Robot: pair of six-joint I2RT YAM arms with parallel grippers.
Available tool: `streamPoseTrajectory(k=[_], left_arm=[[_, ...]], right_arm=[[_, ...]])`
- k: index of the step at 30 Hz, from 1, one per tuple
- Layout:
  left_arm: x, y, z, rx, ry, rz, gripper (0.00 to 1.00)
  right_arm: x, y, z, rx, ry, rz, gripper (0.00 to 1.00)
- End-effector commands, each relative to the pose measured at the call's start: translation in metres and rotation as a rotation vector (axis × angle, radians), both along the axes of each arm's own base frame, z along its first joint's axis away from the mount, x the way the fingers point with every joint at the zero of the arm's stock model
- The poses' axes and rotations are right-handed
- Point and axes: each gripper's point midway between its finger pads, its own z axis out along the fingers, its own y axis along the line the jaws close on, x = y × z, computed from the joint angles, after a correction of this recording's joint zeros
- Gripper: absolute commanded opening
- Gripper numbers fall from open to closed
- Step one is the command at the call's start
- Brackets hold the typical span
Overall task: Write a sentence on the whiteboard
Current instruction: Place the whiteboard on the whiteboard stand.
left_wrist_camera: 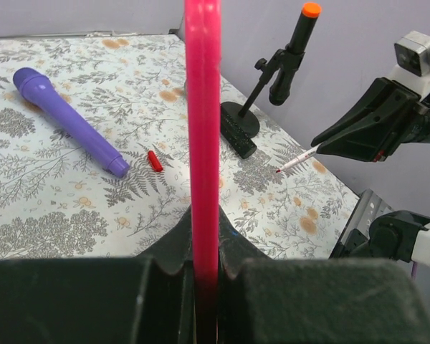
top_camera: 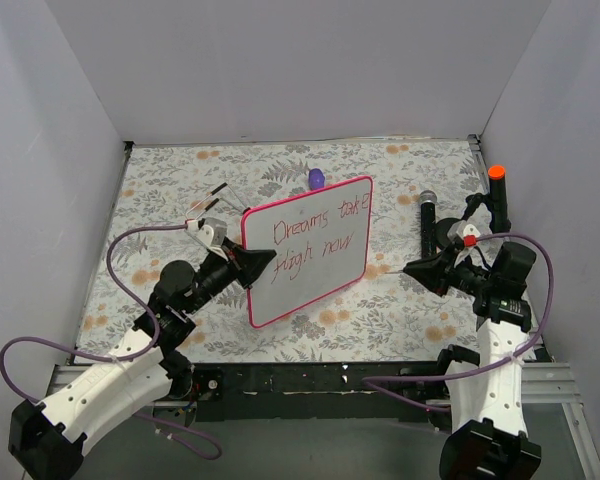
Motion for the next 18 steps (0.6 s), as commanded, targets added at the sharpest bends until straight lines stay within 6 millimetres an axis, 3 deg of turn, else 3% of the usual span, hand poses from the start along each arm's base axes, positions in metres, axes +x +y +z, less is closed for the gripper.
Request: streamPoseTrajectory(k=[1,18], left_arm=[[-0.018,0.010,0.074,-0.166,-0.284,-0.021,0.00],[-0.026,0.019,0.083,-0.175,-0.325,-0.011,0.00]], right_arm=[[-0.001,-0.002,0.008,0.021,-0.051,0.012,0.01],[-0.005,-0.008,0.012,0.040,-0.089,-0.034,0.01]])
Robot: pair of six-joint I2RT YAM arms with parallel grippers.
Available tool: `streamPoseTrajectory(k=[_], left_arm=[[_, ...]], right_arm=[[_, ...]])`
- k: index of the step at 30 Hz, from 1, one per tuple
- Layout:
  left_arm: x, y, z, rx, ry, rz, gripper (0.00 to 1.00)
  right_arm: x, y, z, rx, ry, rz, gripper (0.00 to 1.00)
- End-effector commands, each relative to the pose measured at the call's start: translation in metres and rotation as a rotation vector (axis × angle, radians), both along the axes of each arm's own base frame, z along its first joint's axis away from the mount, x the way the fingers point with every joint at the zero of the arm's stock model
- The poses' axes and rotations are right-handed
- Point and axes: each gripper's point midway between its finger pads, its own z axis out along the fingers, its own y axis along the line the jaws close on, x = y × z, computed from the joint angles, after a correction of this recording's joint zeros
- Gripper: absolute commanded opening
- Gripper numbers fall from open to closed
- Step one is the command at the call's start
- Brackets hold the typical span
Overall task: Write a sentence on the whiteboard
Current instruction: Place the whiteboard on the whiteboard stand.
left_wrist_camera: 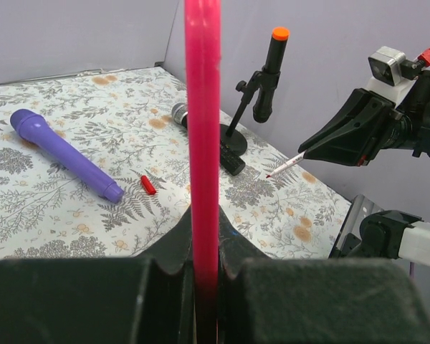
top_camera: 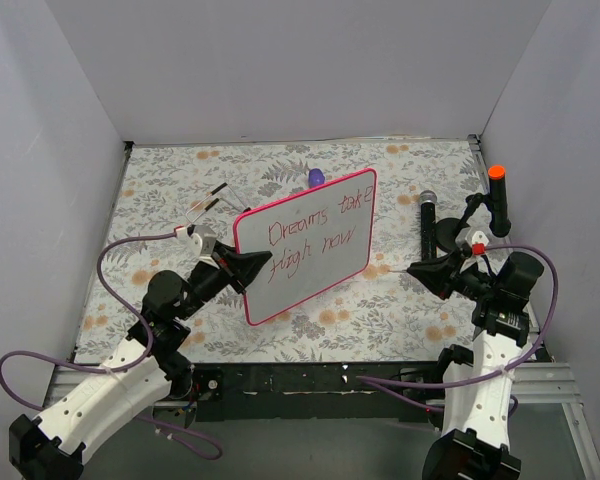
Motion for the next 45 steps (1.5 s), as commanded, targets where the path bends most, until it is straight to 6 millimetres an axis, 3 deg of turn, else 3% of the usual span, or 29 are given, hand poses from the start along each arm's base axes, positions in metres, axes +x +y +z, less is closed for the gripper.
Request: streamPoseTrajectory(k=[1,8,11,15,24,29,33,34,36,37,38,41,43,45], left_arm=[[-0.009,0.012,0.063,-0.133,-0.188,0.022,0.00],[-0.002,0.016,0.068,-0.109,-0.187,0.065,0.00],[0.005,0.019,0.081,-0.115,-0.182,0.106,0.00],[0.018,0.023,0.100,-0.123,-0.184,0.167,0.00],[0.057,0.033,0.168,-0.111,-0.242,0.319,0.00],[0.084,0.055,0.190,-0.085,-0.249,0.381,0.00],[0.107,0.077,0.189,-0.109,-0.224,0.410,0.00],[0.115,0.093,0.190,-0.115,-0.226,0.447,0.00],[0.116,0.094,0.190,-0.135,-0.217,0.394,0.00],[0.124,0.107,0.187,-0.130,-0.214,0.416,0.00],[0.121,0.103,0.186,-0.118,-0.235,0.357,0.00],[0.132,0.117,0.172,-0.119,-0.219,0.348,0.00],[0.138,0.136,0.149,-0.116,-0.194,0.362,0.00],[0.133,0.140,0.147,-0.108,-0.251,0.342,0.00]], right_arm=[[-0.001,0.000,0.007,-0.001,-0.041,0.011,0.01],[-0.001,0.000,0.008,0.001,-0.043,0.004,0.01],[-0.001,0.000,0.008,0.001,-0.046,0.003,0.01],[-0.001,0.000,0.008,0.005,-0.044,-0.001,0.01],[-0.001,0.001,0.013,0.021,-0.039,0.006,0.01],[0.002,-0.001,0.012,0.018,-0.036,-0.010,0.01],[0.003,-0.001,0.011,0.025,-0.026,0.000,0.01],[0.003,-0.001,0.012,0.027,-0.023,0.003,0.01],[0.004,-0.002,0.013,0.028,-0.022,0.006,0.01],[0.004,-0.001,0.012,0.035,-0.013,0.013,0.01],[0.005,-0.001,0.013,0.034,-0.018,0.016,0.01],[0.004,-0.001,0.014,0.046,-0.008,0.034,0.01],[0.004,0.000,0.015,0.055,-0.003,0.048,0.01],[0.003,0.001,0.015,0.058,-0.003,0.057,0.01]])
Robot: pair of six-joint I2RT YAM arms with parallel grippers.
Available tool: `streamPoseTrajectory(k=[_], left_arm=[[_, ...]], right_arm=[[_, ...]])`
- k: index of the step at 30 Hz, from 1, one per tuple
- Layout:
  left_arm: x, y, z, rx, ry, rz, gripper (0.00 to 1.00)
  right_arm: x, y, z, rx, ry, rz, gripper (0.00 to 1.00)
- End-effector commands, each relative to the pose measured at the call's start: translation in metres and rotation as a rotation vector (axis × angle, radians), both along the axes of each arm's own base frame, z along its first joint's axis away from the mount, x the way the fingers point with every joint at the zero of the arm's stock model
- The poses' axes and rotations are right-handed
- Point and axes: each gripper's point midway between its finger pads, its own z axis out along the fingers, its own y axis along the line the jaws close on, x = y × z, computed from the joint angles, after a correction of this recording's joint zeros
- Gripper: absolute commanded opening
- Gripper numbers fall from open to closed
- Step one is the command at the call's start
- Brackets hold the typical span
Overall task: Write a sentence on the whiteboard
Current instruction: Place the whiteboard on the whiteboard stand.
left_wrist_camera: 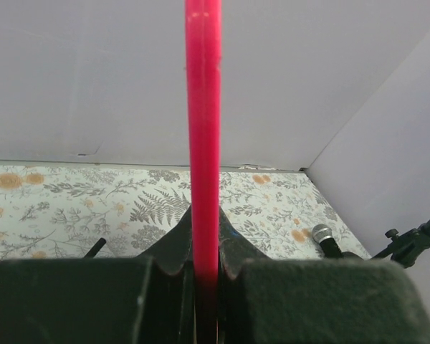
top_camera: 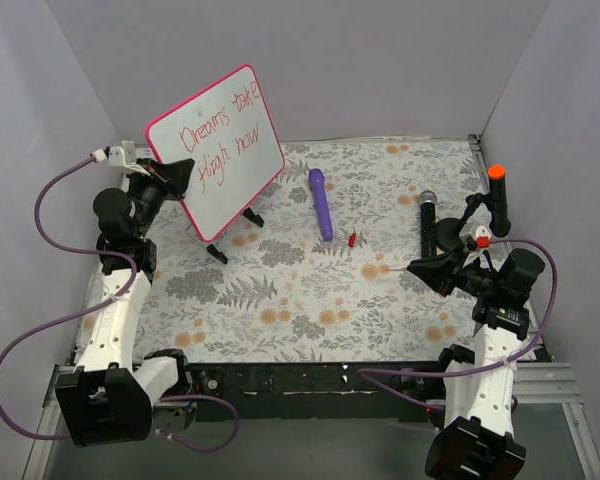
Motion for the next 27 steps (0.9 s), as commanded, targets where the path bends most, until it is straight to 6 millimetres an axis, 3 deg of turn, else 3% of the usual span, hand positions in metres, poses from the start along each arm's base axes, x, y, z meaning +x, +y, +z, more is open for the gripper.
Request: streamPoseTrajectory(k=[1,9,18,27], left_arm=[[-0.035,-0.002,0.054,0.011,-0.293,-0.120,0.00],[-0.022,0.015,0.010,0.093,-0.289,-0.120,0.00],[-0.007,0.033,-0.013,0.109,-0.301,-0.117,0.00],[0.006,0.050,-0.052,0.096,-0.249,-0.112,0.00]], right_arm=[[-0.004,0.003,0.012,0.003,-0.047,0.052,0.01],[-0.005,0.004,0.012,0.012,-0.040,0.067,0.01],[-0.005,0.004,0.008,0.014,-0.033,0.064,0.01],[-0.002,0.002,0.005,0.008,-0.028,0.045,0.01]])
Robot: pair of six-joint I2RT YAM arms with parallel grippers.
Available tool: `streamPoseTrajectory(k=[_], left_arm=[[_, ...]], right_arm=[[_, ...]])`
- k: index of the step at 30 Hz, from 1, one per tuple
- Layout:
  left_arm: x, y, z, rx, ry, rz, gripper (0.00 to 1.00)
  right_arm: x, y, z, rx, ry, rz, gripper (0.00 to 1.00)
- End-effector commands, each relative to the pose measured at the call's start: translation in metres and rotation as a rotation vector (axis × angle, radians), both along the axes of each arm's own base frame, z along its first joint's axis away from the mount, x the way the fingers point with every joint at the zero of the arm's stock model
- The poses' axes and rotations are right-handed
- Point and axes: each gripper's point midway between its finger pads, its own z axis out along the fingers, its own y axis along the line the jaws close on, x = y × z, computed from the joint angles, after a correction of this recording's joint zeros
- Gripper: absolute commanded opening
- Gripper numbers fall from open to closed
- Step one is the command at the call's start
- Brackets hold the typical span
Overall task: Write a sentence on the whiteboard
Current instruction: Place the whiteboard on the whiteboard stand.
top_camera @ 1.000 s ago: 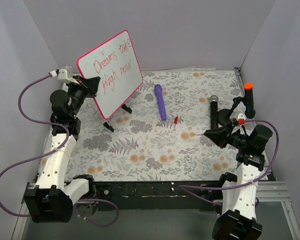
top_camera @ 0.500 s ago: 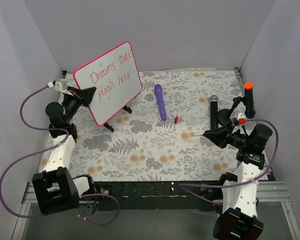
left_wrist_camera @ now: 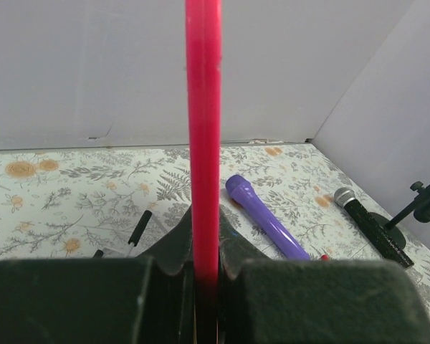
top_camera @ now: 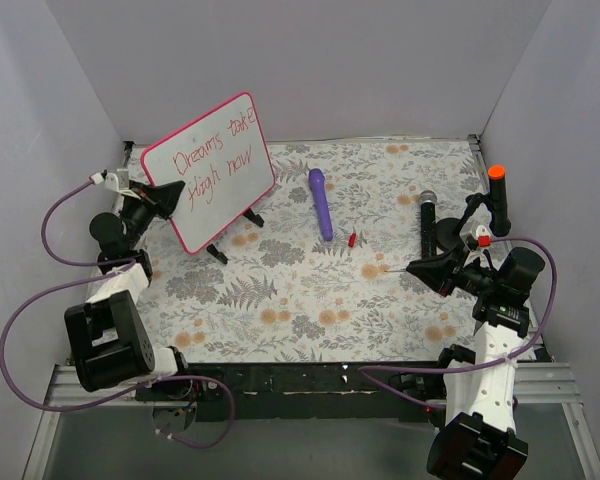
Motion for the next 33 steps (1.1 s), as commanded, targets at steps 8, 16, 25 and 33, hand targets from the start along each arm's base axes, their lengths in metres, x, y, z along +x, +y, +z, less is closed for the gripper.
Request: streamPoseTrajectory(k=[8,16,25,33], left_arm=[[-0.021,0.014,0.008,-0.054,-0.195,-0.024,0.00],[-0.018,0.018,-0.015,-0.033,-0.166,0.007,0.00],[-0.013,0.017,-0.033,0.050,-0.189,-0.031,0.01],[0.001,0.021,-0.050,0.161,-0.181,-0.068,0.01]], right_arm=[[0.004,-0.003,0.000,-0.019,-0.034,-0.008,0.01],[0.003,-0.002,0.000,-0.019,-0.034,-0.006,0.01],[0.002,-0.002,0.000,-0.018,-0.032,-0.001,0.01],[0.004,-0.003,-0.002,-0.019,-0.025,-0.006,0.01]])
